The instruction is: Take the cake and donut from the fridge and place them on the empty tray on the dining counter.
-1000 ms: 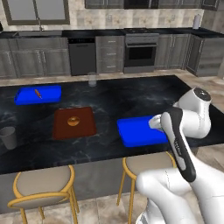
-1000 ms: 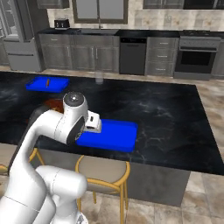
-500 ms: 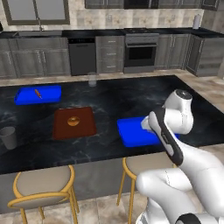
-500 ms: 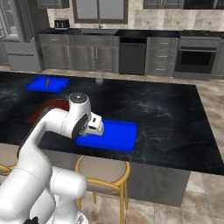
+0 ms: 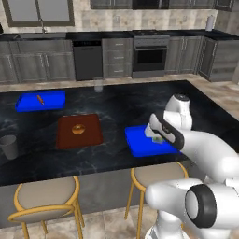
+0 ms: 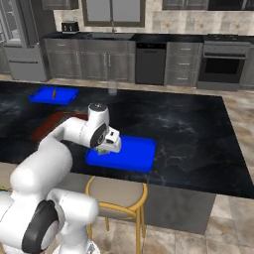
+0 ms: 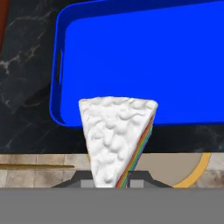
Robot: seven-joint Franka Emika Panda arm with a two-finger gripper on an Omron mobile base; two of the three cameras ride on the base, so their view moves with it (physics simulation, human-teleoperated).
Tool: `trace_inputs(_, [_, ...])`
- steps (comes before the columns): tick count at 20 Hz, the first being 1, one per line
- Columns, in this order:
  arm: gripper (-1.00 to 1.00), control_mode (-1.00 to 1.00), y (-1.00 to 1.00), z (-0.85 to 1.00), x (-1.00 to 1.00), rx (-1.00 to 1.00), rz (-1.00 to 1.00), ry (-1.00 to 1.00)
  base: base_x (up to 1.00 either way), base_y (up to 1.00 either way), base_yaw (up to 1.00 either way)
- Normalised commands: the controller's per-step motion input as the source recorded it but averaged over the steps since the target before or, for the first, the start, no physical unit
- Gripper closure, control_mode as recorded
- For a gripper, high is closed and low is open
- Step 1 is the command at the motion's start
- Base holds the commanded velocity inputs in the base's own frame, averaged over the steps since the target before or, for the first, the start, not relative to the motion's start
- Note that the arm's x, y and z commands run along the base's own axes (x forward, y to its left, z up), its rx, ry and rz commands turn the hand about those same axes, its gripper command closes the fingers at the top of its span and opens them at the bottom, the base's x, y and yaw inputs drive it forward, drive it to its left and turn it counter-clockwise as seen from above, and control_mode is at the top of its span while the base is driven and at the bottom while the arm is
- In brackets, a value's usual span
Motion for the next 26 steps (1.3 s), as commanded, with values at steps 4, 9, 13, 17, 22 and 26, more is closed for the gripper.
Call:
trace_inputs(4, [1.00,-1.00,0.01,-0.33,0.30,0.00,0.00,0.00,0.00,0.00,0.00])
trace_inputs(9, [1.00,-1.00,0.09,-0.42,0.31,0.00,0.00,0.00,0.00,0.00,0.00])
trace_inputs(13, [1.00,-1.00,0.16,-0.43,0.39,0.00,0.00,-0.03,0.00,0.00,0.00])
trace_inputs(17, [1.00,-1.00,0.20,-0.38,0.36,0.00,0.00,-0.02,0.00,0.00,0.00])
trace_inputs(22, [1.00,-1.00,0.09,-0.34,0.42,0.00,0.00,0.00,0.00,0.00,0.00])
trace_inputs(26, [1.00,-1.00,0.00,-0.26,0.56,0.00,0.00,0.01,0.00,0.00,0.00])
